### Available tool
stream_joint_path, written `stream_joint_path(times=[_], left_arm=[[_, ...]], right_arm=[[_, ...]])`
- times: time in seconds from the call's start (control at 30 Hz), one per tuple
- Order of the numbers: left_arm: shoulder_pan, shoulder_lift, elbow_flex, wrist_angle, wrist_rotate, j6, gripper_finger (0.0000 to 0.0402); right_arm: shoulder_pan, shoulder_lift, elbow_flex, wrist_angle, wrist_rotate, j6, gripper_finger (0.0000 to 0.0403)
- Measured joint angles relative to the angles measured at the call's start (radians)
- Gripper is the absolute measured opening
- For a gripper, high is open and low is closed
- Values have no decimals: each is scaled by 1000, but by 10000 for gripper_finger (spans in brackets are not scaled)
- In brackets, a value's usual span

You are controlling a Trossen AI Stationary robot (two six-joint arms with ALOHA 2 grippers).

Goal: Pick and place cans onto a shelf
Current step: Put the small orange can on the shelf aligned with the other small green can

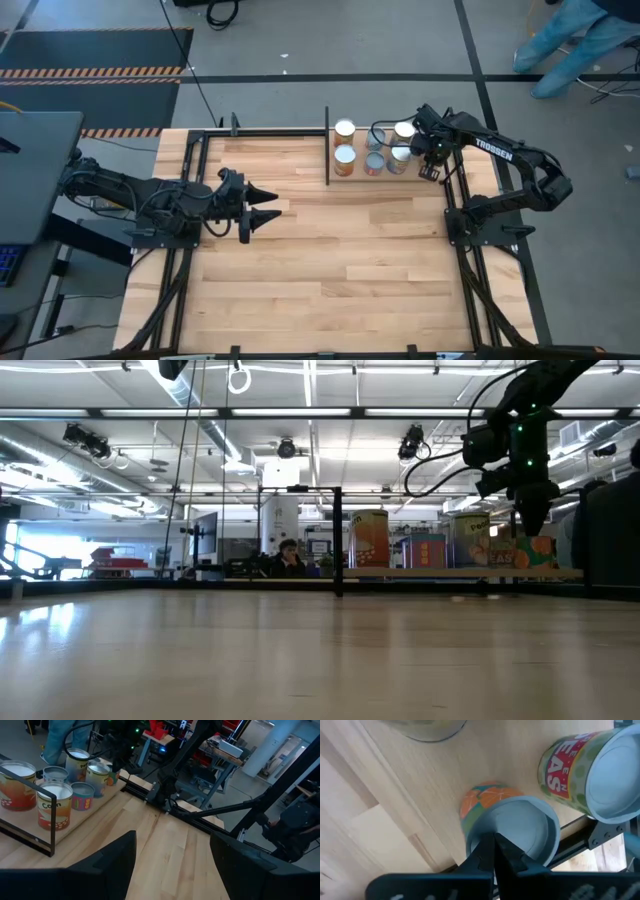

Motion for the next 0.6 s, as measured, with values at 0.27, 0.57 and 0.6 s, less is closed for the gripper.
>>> stream_joint_path(times=[0.27, 0.57, 0.6], left_arm=[[0, 0, 0, 0, 0, 0, 259], [0, 0, 0, 0, 0, 7, 259], [0, 0, 0, 0, 0, 2, 259]], right_arm=[[0, -2, 1, -63, -16, -4, 2], [0, -19, 0, -15, -13, 0, 2], [0, -19, 0, -16, -17, 0, 2]])
